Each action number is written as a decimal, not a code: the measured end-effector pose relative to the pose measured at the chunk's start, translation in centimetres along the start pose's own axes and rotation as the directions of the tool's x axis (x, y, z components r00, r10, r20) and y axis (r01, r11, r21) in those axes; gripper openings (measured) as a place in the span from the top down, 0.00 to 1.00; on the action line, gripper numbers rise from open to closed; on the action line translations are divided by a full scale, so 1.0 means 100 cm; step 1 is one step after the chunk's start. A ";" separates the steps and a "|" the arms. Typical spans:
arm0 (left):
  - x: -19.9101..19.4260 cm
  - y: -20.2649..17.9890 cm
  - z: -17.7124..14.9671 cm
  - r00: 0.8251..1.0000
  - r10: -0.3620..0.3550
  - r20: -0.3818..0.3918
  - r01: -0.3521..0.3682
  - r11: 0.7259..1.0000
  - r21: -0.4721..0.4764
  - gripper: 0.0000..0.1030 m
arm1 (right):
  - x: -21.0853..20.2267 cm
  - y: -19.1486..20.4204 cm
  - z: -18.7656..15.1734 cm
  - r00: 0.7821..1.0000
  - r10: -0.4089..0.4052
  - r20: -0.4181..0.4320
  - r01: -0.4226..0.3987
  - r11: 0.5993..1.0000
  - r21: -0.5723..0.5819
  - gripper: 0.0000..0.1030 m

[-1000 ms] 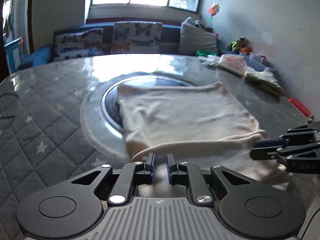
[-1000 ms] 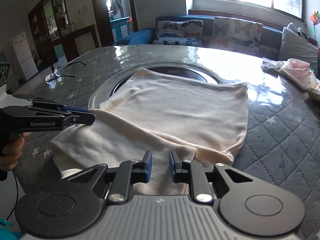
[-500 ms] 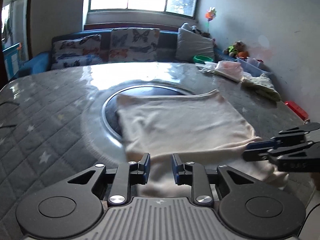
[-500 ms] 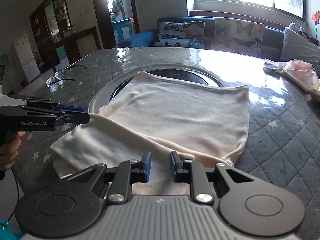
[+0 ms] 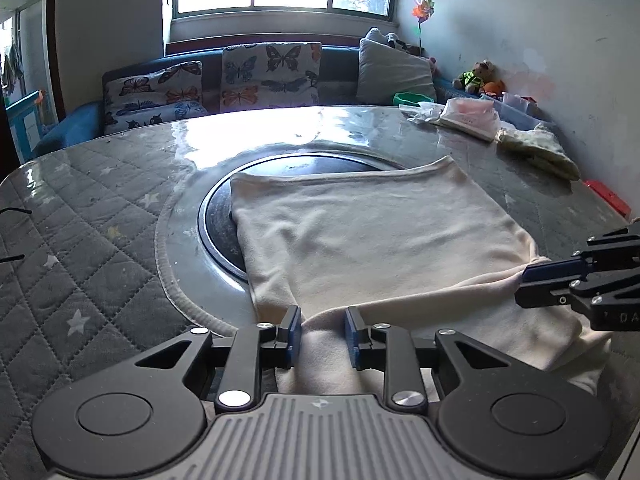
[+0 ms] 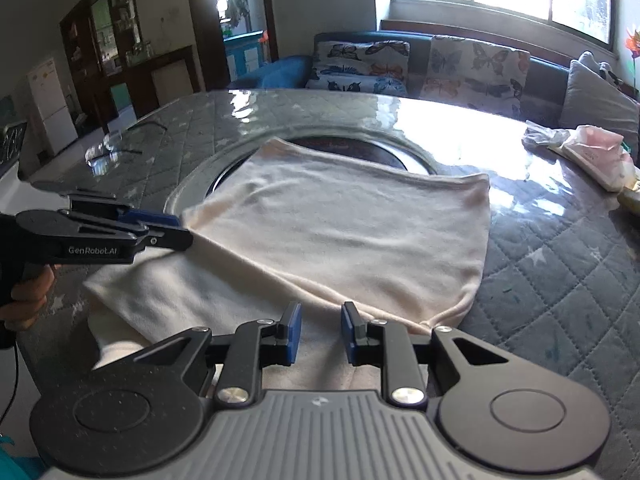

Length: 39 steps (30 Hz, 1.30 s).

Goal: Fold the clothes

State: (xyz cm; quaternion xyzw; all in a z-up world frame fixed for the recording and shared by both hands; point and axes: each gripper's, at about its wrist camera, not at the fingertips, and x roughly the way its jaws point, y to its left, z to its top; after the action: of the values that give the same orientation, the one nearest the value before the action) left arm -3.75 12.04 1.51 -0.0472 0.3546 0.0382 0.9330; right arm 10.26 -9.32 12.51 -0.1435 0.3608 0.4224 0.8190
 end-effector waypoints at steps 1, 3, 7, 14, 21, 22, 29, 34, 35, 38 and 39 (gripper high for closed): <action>-0.002 0.000 0.001 1.000 -0.001 0.002 0.001 1.000 -0.002 0.74 | 0.001 0.000 -0.001 1.000 -0.005 -0.006 0.005 1.000 -0.007 0.79; -0.010 -0.002 0.001 1.000 -0.003 0.013 0.003 1.000 0.006 0.74 | -0.001 0.000 -0.002 1.000 -0.005 -0.008 0.004 1.000 -0.008 0.78; -0.028 -0.014 -0.003 0.999 -0.041 0.036 0.039 0.998 0.048 0.71 | -0.014 0.010 -0.005 1.000 0.026 -0.001 -0.026 0.999 -0.047 0.70; -0.028 -0.033 -0.024 0.998 -0.059 -0.001 0.058 0.990 0.130 0.68 | -0.019 0.020 -0.018 0.999 0.034 -0.039 -0.038 0.993 -0.113 0.70; -0.034 -0.038 -0.028 0.998 -0.056 0.011 0.054 0.987 0.151 0.58 | -0.030 0.016 -0.024 0.999 0.018 -0.027 -0.021 0.994 -0.108 0.67; -0.035 -0.039 -0.029 0.998 -0.057 0.011 0.054 0.986 0.159 0.58 | -0.030 0.017 -0.026 0.999 0.017 -0.029 -0.021 0.993 -0.115 0.66; -0.036 -0.038 -0.036 0.999 -0.034 -0.006 0.035 0.985 0.167 0.54 | -0.032 0.015 -0.034 0.999 -0.015 -0.036 0.010 0.990 -0.138 0.64; -0.057 -0.039 -0.040 0.996 -0.090 0.001 0.088 0.979 0.184 0.52 | -0.043 0.012 -0.034 0.999 -0.030 -0.023 0.027 0.988 -0.153 0.64; -0.062 -0.040 -0.043 0.994 -0.107 0.001 0.105 0.975 0.195 0.52 | -0.045 0.013 -0.035 0.999 -0.031 -0.023 0.027 0.987 -0.158 0.63; -0.073 -0.047 -0.053 0.990 -0.144 -0.005 0.140 0.955 0.260 0.50 | -0.049 0.015 -0.038 0.999 -0.031 -0.026 0.026 0.985 -0.171 0.61; -0.076 -0.050 -0.056 0.989 -0.149 -0.009 0.145 0.947 0.287 0.50 | -0.050 0.016 -0.039 0.999 -0.032 -0.027 0.026 0.984 -0.177 0.59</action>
State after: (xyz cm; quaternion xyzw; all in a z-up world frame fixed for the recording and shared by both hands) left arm -12.60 6.18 2.66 0.0625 0.3457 -0.0826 0.9326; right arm 5.25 -13.39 13.44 -0.2272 0.3319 0.4386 0.8036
